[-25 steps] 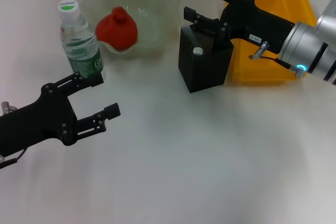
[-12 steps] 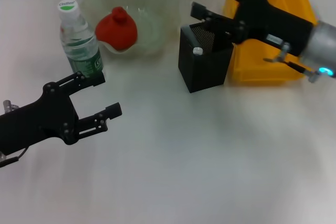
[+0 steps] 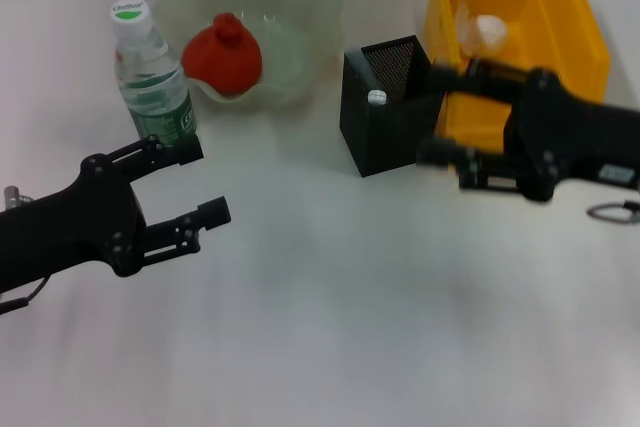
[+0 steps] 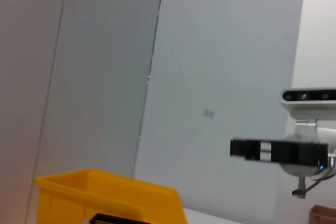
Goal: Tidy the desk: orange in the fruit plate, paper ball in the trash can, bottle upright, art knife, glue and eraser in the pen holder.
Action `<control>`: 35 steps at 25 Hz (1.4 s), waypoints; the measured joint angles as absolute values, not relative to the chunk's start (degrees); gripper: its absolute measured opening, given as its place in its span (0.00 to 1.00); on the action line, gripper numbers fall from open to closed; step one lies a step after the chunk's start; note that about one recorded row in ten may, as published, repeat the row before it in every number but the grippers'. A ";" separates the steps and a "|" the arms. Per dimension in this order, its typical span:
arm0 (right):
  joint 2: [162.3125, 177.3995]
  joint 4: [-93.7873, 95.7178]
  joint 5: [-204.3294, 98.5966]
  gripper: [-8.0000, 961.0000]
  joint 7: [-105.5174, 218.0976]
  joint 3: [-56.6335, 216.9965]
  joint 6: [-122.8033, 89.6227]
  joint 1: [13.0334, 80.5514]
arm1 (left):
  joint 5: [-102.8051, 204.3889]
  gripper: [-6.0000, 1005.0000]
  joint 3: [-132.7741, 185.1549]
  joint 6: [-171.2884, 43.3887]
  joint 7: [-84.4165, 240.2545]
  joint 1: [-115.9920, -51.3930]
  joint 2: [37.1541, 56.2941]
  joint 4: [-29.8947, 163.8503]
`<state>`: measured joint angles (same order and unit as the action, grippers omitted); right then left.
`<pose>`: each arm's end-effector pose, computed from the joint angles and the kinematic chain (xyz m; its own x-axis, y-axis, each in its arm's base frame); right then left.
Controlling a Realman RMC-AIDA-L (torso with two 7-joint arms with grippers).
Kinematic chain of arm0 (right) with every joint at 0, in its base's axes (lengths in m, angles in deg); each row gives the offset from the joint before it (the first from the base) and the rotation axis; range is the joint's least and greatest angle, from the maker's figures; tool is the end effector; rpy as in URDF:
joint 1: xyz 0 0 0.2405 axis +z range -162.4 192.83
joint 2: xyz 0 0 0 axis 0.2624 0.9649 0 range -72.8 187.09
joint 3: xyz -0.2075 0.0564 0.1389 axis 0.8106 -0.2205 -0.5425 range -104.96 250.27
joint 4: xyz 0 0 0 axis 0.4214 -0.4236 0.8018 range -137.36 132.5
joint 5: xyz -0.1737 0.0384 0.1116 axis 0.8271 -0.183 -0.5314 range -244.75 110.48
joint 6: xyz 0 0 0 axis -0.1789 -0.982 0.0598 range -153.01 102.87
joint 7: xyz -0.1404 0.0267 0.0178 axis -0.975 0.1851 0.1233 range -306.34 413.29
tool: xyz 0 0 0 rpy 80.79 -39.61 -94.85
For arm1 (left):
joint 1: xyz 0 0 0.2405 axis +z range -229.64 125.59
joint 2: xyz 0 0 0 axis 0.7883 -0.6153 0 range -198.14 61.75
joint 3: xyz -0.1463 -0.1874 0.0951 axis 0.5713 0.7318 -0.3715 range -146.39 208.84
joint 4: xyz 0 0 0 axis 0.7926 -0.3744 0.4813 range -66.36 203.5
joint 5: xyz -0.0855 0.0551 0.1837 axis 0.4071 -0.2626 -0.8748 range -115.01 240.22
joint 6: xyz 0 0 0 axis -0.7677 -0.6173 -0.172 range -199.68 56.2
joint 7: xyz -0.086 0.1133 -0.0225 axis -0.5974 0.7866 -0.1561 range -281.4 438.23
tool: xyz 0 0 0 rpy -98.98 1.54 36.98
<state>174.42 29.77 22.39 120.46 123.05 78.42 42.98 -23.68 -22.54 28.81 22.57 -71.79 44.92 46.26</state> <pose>0.2234 0.3012 0.0130 0.6360 -0.0950 -0.7658 -0.2208 -0.9733 -0.0626 -0.2910 0.2603 0.0124 0.6632 0.1335 0.7365 0.3615 -0.9187 -0.1590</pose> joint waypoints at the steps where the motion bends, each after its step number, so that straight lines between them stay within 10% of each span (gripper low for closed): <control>1: 174.29 29.81 24.03 0.79 120.90 123.07 79.18 43.15 | -23.90 0.78 -22.60 29.34 22.11 -71.90 44.76 46.25; 35: 175.27 19.73 36.84 0.79 109.77 123.19 69.66 43.56 | -38.60 0.78 -22.92 27.97 18.97 -75.28 45.27 46.62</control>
<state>175.27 19.73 36.84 109.77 123.19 69.66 43.56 -38.60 -22.92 27.97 18.97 -75.28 45.27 46.62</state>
